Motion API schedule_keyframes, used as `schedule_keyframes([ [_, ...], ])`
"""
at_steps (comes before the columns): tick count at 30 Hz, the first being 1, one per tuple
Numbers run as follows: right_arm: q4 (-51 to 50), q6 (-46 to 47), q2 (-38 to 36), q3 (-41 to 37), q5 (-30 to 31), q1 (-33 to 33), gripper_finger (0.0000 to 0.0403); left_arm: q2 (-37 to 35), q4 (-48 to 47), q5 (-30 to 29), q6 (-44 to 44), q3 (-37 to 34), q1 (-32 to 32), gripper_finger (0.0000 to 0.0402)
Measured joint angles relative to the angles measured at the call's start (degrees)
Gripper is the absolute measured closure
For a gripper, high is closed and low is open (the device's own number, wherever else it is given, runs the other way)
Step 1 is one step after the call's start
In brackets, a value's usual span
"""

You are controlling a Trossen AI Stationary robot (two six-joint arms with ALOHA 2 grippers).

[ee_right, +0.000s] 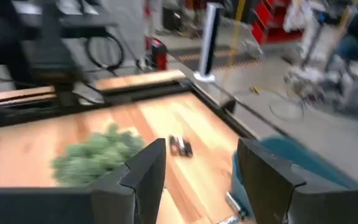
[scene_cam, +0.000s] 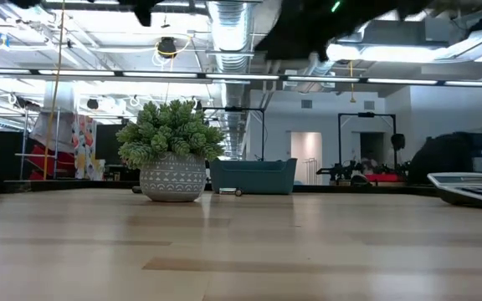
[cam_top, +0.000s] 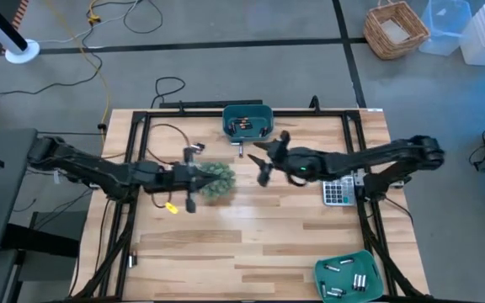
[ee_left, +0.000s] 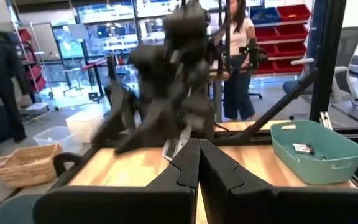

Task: Sort batteries
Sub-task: Put the silver battery into the green bin

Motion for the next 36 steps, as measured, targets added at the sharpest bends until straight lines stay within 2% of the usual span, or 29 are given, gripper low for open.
schedule_keyframes([
  [5,6.9,4.0,10.4,0.0,0.0,-4.4,0.0188,-8.1,-6.4,-0.7,0.1,-3.9,0.0,0.0401],
  [12,9.3,10.9,20.8,0.0,-0.1,-9.7,0.0188,-19.4,-13.4,-1.6,0.0,-8.8,0.0,0.0401],
  [20,10.1,14.7,30.3,3.5,-0.1,-10.8,0.0188,-28.3,-15.8,-2.0,0.7,-12.1,0.0,0.0401],
  [29,9.9,16.6,38.6,9.5,0.9,-9.3,0.0188,-31.4,-19.1,-2.1,0.7,-12.3,0.0,0.0401],
  [36,5.9,19.4,41.3,11.5,3.6,-9.5,0.0188,-31.3,-19.2,-2.0,1.8,-12.3,0.0,0.0401],
])
